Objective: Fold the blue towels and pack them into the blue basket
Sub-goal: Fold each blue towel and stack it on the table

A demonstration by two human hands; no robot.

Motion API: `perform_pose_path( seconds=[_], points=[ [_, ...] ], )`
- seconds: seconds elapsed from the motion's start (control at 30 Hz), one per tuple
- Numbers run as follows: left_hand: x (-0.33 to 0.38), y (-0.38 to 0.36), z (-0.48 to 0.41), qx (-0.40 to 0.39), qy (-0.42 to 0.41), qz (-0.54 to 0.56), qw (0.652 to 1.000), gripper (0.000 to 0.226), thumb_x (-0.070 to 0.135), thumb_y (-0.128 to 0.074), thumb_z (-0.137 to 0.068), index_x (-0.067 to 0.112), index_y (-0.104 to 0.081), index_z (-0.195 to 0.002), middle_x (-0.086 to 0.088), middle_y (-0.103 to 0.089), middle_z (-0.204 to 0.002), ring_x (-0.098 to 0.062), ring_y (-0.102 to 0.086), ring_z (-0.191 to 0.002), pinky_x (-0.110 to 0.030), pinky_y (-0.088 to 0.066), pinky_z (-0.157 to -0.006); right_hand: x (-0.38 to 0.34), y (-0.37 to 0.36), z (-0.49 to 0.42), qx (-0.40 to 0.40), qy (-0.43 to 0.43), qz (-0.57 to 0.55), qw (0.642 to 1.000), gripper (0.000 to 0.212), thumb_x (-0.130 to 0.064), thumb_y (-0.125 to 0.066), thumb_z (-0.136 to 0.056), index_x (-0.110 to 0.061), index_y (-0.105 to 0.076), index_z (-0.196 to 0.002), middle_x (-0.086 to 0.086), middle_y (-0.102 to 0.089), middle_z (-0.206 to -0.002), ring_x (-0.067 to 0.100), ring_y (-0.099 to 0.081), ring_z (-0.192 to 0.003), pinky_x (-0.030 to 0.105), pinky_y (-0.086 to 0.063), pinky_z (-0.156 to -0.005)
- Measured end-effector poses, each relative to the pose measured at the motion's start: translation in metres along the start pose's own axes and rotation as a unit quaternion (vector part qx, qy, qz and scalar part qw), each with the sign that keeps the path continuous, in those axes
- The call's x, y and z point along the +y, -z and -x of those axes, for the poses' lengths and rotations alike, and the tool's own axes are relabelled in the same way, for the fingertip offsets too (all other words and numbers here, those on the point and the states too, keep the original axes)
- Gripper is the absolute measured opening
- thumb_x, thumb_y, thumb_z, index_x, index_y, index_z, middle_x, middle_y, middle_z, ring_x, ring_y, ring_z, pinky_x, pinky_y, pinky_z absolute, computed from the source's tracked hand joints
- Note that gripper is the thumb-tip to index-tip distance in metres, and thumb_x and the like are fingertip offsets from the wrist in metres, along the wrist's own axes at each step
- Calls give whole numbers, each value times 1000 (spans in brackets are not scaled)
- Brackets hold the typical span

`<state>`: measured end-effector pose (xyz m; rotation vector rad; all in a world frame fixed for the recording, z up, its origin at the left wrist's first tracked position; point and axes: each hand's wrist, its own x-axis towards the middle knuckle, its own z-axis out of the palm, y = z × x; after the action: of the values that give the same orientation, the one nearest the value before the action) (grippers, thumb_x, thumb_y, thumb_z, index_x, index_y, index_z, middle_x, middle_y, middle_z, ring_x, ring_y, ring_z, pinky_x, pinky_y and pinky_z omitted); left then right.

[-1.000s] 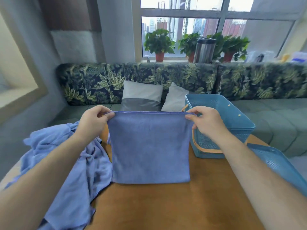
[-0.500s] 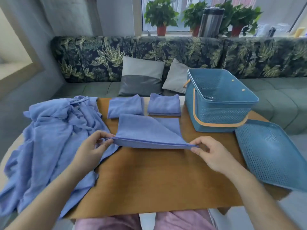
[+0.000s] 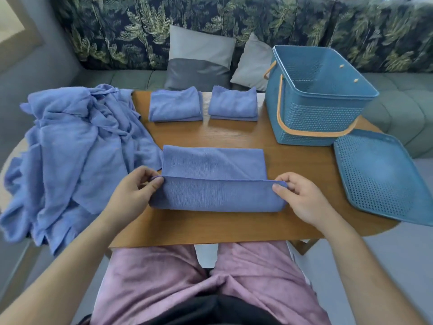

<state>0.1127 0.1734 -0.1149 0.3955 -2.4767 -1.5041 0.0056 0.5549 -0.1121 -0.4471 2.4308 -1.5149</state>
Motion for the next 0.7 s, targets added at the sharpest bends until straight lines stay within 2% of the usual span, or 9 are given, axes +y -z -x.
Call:
perform_pose_path(
  seconds=[0.07,0.1,0.2,0.27,0.37,0.47,0.6,0.7],
  points=[
    [2,-5,-12,23,9,-14,1000,14,18,-63,-98,19,-61,-84,18,-58,-63,2,-47,-53,-9,-35,-47,-6,-2,-13,16,1,-6,1000,8,-27,-62,-97,-27,-63,-89,16,-58,-69,17,-47,-67,36,-37,-67],
    [5,-6,-20,35,16,-16,999,13,19,-62,-98,18,-62,-85,19,-58,-62,4,-48,-51,-8,-36,-48,-8,-3,-21,25,2,-9,1000,8,-29,-62,-97,-28,-63,-89,16,-58,-70,18,-48,-69,37,-38,-69],
    [11,-10,-49,69,27,-27,997,11,23,-63,-97,22,-62,-86,13,-62,-76,6,-54,-67,-16,-40,-67,-10,-7,-53,57,-2,19,998,14,-21,-61,-98,-28,-60,-86,-8,-54,-66,10,-45,-64,34,-38,-67],
    [12,-15,-69,77,39,-43,995,9,27,-62,-97,24,-62,-89,11,-63,-84,1,-56,-77,-22,-39,-71,-11,-11,-75,81,-12,43,996,15,-18,-61,-98,-26,-59,-85,-16,-51,-63,5,-43,-60,31,-37,-64],
    [10,-28,-90,78,67,-70,992,10,29,-58,-99,20,-60,-96,10,-62,-89,-4,-56,-84,-16,-38,-69,-10,-19,-100,100,-38,74,992,12,-20,-58,-99,-25,-58,-87,-12,-52,-67,4,-44,-58,29,-37,-61],
    [2,-39,-105,94,71,-102,988,11,25,-56,-101,15,-59,-98,11,-60,-87,-10,-56,-83,-9,-36,-65,-5,-24,-113,113,-56,110,986,9,-23,-55,-100,-22,-58,-91,-7,-56,-74,9,-50,-66,30,-40,-62],
    [-5,-47,-112,106,46,-138,984,9,24,-55,-102,17,-59,-99,17,-59,-85,0,-54,-80,-8,-35,-66,-2,-30,-123,124,-61,184,973,11,-27,-52,-101,-19,-56,-95,-6,-58,-77,15,-55,-72,32,-39,-59],
    [-7,-49,-118,109,21,-164,980,9,25,-57,-100,17,-61,-96,13,-61,-83,-7,-56,-80,-12,-36,-66,2,-35,-129,142,-66,232,960,12,-28,-53,-101,-17,-56,-96,-1,-62,-80,25,-59,-77,36,-43,-64]
  ],
)
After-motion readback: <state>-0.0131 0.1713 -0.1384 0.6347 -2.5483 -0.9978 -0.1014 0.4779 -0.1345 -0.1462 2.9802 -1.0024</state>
